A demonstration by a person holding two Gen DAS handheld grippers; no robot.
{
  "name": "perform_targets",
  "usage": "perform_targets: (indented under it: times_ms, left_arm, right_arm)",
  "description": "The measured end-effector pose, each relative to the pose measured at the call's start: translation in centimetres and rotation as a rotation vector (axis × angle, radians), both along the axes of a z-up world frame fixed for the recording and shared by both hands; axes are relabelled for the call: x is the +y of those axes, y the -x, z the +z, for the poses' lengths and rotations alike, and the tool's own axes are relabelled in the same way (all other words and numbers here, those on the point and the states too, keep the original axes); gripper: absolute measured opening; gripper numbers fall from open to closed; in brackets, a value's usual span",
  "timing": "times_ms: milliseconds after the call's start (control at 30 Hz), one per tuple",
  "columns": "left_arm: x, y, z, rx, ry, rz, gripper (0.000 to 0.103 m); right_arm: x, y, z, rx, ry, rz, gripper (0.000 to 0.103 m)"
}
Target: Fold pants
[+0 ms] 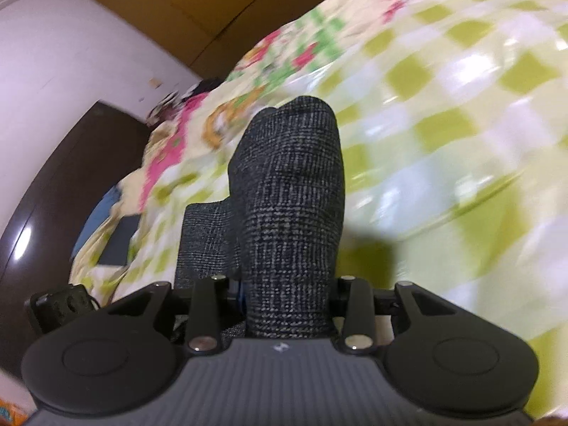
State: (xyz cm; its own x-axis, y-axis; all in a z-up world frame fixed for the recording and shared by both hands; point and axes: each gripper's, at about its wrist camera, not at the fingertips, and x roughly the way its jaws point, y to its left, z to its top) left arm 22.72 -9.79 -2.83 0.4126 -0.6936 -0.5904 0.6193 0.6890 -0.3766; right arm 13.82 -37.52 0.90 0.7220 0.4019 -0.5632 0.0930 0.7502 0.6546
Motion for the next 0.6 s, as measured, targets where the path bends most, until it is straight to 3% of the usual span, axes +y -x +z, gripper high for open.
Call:
perform_targets:
  times_ms: [367, 600]
  left_arm:
    - [-13.3, 0.2, -0.3, -0.003, -0.018, -0.130, 0.103]
    - [-16.9, 1.1, -0.5, -0.025, -0.053, -0.149, 0.103]
  right_arm:
    - [-12.0, 1.6, -1.2, 0.085, 0.041, -0.147, 0.037]
    - [-15.8, 1.8, -1.6, 0.097, 0.052, -0.203, 0.038]
